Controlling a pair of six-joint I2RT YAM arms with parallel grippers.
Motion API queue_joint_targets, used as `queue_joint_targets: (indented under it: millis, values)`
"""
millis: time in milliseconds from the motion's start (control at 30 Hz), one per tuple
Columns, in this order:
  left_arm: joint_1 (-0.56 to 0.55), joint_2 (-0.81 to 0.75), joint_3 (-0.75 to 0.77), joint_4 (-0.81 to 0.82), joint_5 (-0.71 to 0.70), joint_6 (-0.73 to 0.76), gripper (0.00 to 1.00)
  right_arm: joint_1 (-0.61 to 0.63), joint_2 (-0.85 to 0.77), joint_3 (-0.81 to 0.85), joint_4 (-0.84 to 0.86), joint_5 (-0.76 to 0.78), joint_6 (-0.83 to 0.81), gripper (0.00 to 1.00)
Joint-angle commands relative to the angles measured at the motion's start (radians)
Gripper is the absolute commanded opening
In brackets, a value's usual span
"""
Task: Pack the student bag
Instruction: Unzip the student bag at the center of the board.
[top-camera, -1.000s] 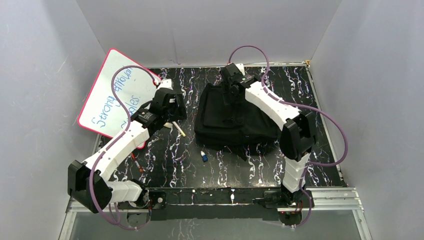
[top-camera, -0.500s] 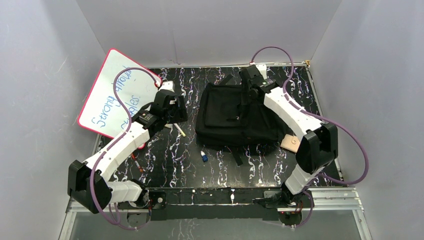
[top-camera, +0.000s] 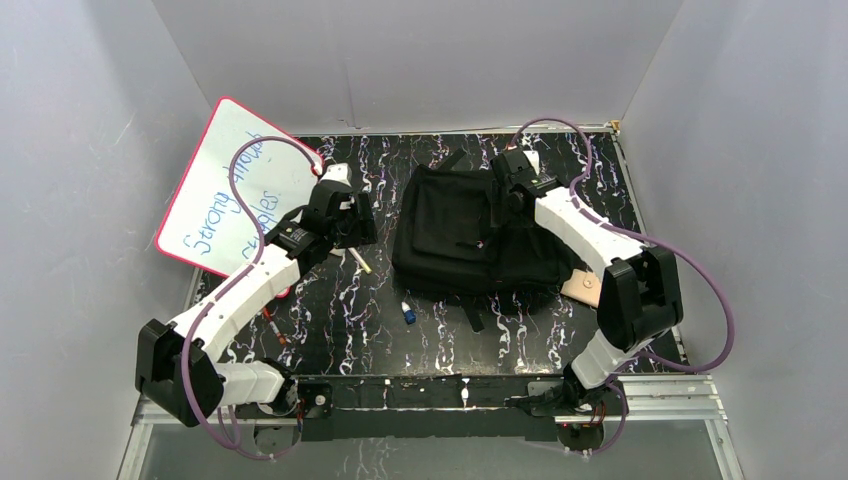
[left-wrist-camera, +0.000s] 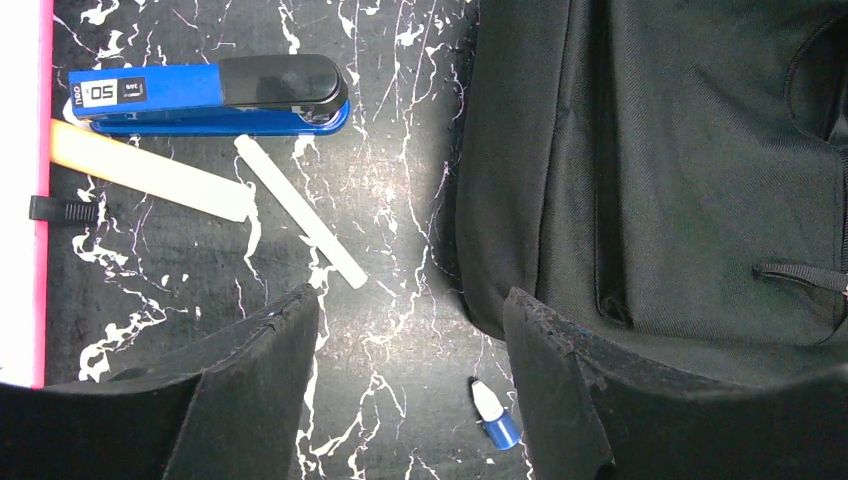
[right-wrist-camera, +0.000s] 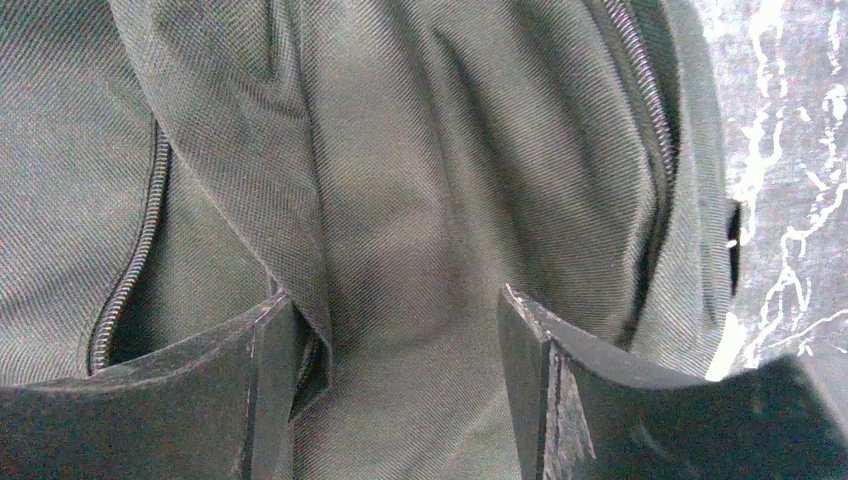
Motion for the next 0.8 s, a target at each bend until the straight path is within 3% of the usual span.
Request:
queue_joint_targets:
  millis: [0,200,333,533,767]
  values:
    - [0.004,-0.005,0.002,0.01,0.011,0.016,0.65,-0.019,-0.03,-0.018,0.008,-0.081,0.001,0.76]
    - [0.003,0.027,0.089,0.054,0.058,0.104,0.65,-0.037,-0.124,-0.019,0.08,-0.156,-0.009,0.77]
    - [-0.024,0.121,0.236,0.055,0.077,0.161,0.63,-0.06,-0.154,-0.033,0.098,-0.213,0.014,0.62]
    - [-0.213,0.305,0.441,0.037,-0.028,0.268,0.63,-0.122,-0.167,-0.141,0.159,-0.333,0.034,0.37]
    - [-0.324,0.515,0.611,0.005,-0.034,0.315,0.63,-0.185,-0.193,-0.235,0.226,-0.433,0.038,0.34]
